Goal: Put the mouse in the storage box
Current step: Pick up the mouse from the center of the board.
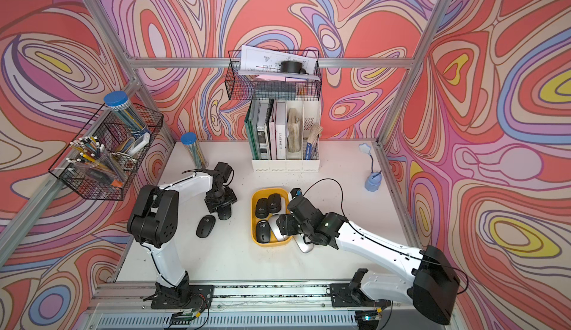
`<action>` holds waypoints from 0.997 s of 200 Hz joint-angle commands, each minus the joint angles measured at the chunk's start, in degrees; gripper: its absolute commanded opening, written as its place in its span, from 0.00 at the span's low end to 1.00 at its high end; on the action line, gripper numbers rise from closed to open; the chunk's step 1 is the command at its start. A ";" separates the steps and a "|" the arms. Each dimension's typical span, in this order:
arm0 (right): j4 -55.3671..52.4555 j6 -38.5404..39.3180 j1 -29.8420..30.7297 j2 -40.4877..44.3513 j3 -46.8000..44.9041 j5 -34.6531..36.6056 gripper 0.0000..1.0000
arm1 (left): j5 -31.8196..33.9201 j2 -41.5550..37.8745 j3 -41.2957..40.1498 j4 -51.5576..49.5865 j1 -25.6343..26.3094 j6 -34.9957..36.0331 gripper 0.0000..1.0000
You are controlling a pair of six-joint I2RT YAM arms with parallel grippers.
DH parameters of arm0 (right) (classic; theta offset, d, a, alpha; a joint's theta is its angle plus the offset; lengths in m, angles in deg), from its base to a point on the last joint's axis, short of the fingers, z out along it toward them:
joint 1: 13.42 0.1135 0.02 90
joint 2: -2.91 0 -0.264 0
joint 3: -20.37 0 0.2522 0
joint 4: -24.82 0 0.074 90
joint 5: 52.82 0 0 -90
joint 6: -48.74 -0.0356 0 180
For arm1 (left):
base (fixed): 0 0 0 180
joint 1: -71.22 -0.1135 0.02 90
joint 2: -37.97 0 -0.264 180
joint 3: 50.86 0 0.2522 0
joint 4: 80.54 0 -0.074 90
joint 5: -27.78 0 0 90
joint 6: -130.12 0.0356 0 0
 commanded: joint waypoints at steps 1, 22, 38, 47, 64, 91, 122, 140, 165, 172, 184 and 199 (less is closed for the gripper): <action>4.25 -0.34 0.50 -2.45 -0.71 -3.54 0.73 | -3.87 1.86 -2.60 2.03 0.09 1.80 0.75; 9.97 -0.29 2.74 -6.79 0.67 -5.33 0.73 | -4.01 2.36 -2.49 1.25 0.93 3.50 0.74; 12.09 0.52 3.97 -10.98 4.12 -6.15 0.73 | -3.74 2.05 -2.79 0.77 1.65 4.68 0.74; 12.31 1.10 4.43 -13.28 6.69 -6.29 0.73 | -3.49 1.71 -2.98 0.60 2.11 5.32 0.73; 12.00 2.38 4.93 -17.30 11.06 -6.34 0.73 | -2.75 0.67 -3.62 0.24 2.63 6.46 0.73; 10.90 2.96 5.13 -21.36 15.07 -6.57 0.73 | -3.71 -0.75 -4.46 -0.09 2.95 8.08 0.75; 11.33 2.21 5.17 -21.67 14.58 -6.59 0.73 | -4.03 -1.26 -4.76 -0.68 3.05 9.28 0.75; 11.34 1.93 5.17 -20.78 13.77 -6.23 0.73 | -3.50 -0.66 -4.53 -0.81 3.05 9.25 0.73; 10.94 1.84 5.17 -19.84 13.12 -6.13 0.73 | -3.30 0.14 -3.95 -0.89 2.99 9.27 0.63; 10.86 1.84 5.19 -19.61 12.98 -5.98 0.73 | -2.85 0.20 -3.79 -1.09 2.98 9.27 0.61; 10.90 1.88 5.14 -19.48 12.85 -5.94 0.73 | -2.79 0.14 -3.84 -1.04 3.00 9.34 0.58; 11.08 1.84 5.13 -19.69 12.91 -6.03 0.73 | -3.22 -0.27 -4.26 -0.65 3.04 9.41 0.53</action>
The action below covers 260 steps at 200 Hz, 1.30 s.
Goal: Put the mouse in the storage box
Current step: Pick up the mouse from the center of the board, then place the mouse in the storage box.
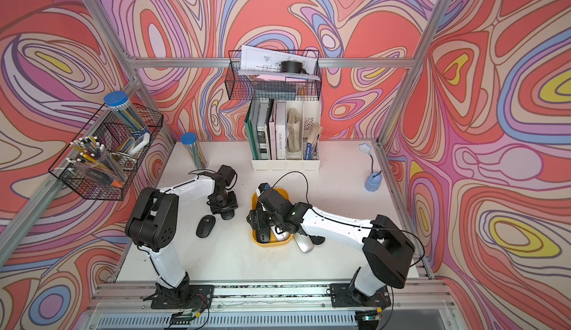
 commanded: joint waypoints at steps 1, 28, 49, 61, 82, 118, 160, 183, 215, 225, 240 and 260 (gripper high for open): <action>-0.11 0.09 0.27 1.32 -0.74 0.25 0.73 | -2.00 1.78 -1.55 -1.02 0.18 0.71 0.53; 0.52 -0.08 0.29 0.29 0.04 -0.47 0.73 | -2.91 0.36 -1.95 -1.17 0.18 0.64 0.50; 1.79 -0.35 0.30 -0.50 0.45 -1.14 0.73 | -3.21 -2.27 -2.36 -1.74 0.31 0.64 0.50; 2.38 -0.61 0.22 -1.11 0.91 -1.70 0.73 | -3.08 -3.99 -2.32 -2.42 0.40 0.93 0.50; 4.04 -1.05 0.37 -1.68 1.11 -2.70 0.73 | -2.62 -6.57 -2.34 -3.70 0.61 1.70 0.50; 4.15 -1.17 0.31 -2.36 2.00 -3.18 0.73 | -2.09 -9.23 -2.54 -5.23 0.73 2.57 0.50; 2.35 -0.68 0.30 0.65 0.87 -1.15 0.73 | -2.38 -12.03 -2.45 -6.48 1.43 3.65 0.50; 0.68 0.37 0.32 2.61 -0.36 0.74 0.73 | -2.71 -13.70 -2.18 -7.21 2.66 3.71 0.50; -0.54 1.05 0.30 5.54 -3.18 2.70 0.73 | -2.80 -15.30 -0.76 -8.80 5.98 3.71 0.50; -0.77 1.14 0.33 6.19 -3.49 2.70 0.73 | -2.71 -15.59 -0.23 -9.22 6.86 3.57 0.50; -1.20 1.15 0.30 6.90 -3.80 3.00 0.73 | -3.04 -15.87 0.73 -9.71 8.17 3.34 0.50; -2.03 1.02 0.29 8.28 -4.32 3.88 0.73 | -2.83 -15.96 2.50 -10.58 10.17 3.10 0.50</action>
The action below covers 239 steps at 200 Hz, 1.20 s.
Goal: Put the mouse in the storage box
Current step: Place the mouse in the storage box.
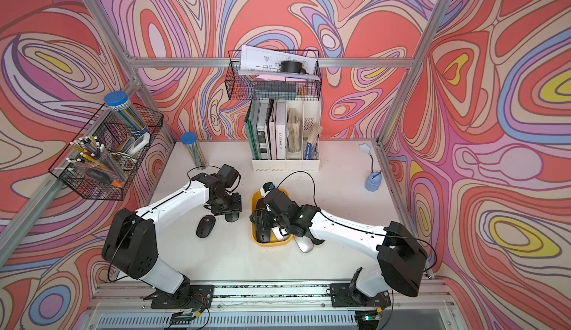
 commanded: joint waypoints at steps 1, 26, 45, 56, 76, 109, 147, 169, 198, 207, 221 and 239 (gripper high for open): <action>-1.97 0.64 0.21 2.30 -1.16 2.20 0.73 | 0.05 -1.59 2.95 -2.69 1.82 0.20 0.50; -6.05 1.08 0.25 4.98 -1.53 6.98 0.73 | 0.09 -1.41 4.68 -3.06 3.56 -0.06 0.50; -8.64 1.45 0.17 8.04 -3.03 10.62 0.74 | -0.28 -0.24 6.95 -3.86 4.24 0.52 0.50; -10.24 1.35 0.15 9.68 -3.61 12.02 0.74 | -0.67 0.67 8.69 -4.45 4.93 0.72 0.51; -12.79 1.04 0.13 12.18 -4.55 14.87 0.74 | -2.24 2.70 11.24 -4.21 6.74 0.54 0.50; -14.00 -0.49 0.09 16.18 -7.09 18.61 0.75 | -5.09 6.71 14.13 -2.11 9.65 -0.63 0.51; -14.72 -0.63 0.08 17.61 -8.28 19.27 0.76 | -6.33 10.32 15.92 -0.54 10.85 -1.09 0.52; -14.69 -0.44 0.09 17.65 -8.83 19.56 0.76 | -7.16 11.55 16.43 0.76 10.97 -0.37 0.52; -13.82 -0.36 0.05 17.09 -9.43 19.21 0.76 | -7.33 13.07 17.74 1.43 10.95 1.00 0.52; -13.61 -0.38 -0.04 16.80 -9.55 19.02 0.76 | -7.36 13.70 18.31 1.44 10.96 1.45 0.52; -13.28 -0.36 -0.03 16.36 -9.55 18.83 0.76 | -7.60 14.50 19.27 1.48 11.03 2.11 0.52; -13.12 -0.39 -0.03 16.16 -9.52 18.77 0.76 | -7.57 15.36 20.19 1.37 11.05 2.16 0.52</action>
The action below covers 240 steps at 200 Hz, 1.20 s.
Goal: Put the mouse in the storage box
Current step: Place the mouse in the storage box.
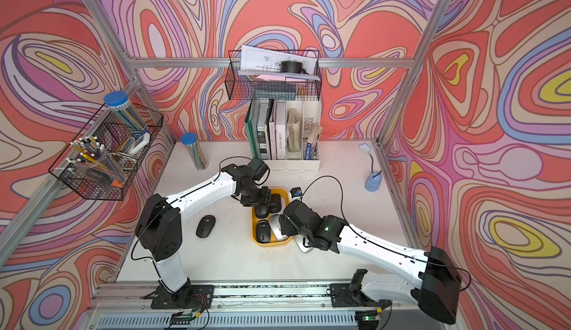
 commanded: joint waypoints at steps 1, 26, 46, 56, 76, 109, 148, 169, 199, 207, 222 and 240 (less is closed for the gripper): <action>0.86 -0.22 -0.02 -0.56 -0.60 0.51 0.76 | -0.67 1.62 2.07 0.65 0.25 1.51 0.52; 0.77 0.05 -0.03 -0.58 -0.64 0.32 0.76 | -1.07 2.53 2.48 1.43 0.25 1.05 0.52; 0.76 0.04 -0.03 -0.73 -0.75 0.23 0.76 | -0.73 3.33 2.91 1.56 0.23 1.29 0.52; 0.80 -0.03 -0.03 -0.80 -0.67 0.19 0.76 | -0.36 3.78 3.16 1.46 0.20 1.75 0.52; 0.66 -0.06 0.00 -0.71 -0.65 0.39 0.77 | -0.15 4.49 3.22 1.91 0.18 2.34 0.52; -0.13 -0.09 -0.06 -0.52 -0.50 0.94 0.77 | 0.06 5.61 3.36 2.40 0.02 2.60 0.52; 2.97 0.41 -0.10 -1.86 -1.33 -3.39 0.77 | -0.37 6.75 3.59 2.59 -0.03 1.71 0.52; 5.97 0.39 -0.10 -4.71 -1.46 -5.30 0.77 | -0.11 7.28 3.76 2.51 -0.13 1.38 0.52; 6.20 0.49 -0.20 -8.74 1.15 -6.88 0.77 | 0.56 7.86 4.21 1.67 -0.44 1.35 0.53; 6.03 0.59 -0.12 -8.90 1.54 -7.01 0.77 | 0.79 8.04 4.31 1.49 -0.54 1.26 0.53; 5.95 0.83 -0.17 -8.41 1.41 -6.74 0.77 | 0.59 8.29 4.40 1.59 -0.74 1.21 0.53; 5.77 0.73 -0.12 -7.53 0.76 -6.37 0.77 | 0.26 8.66 4.33 1.99 -0.85 1.23 0.54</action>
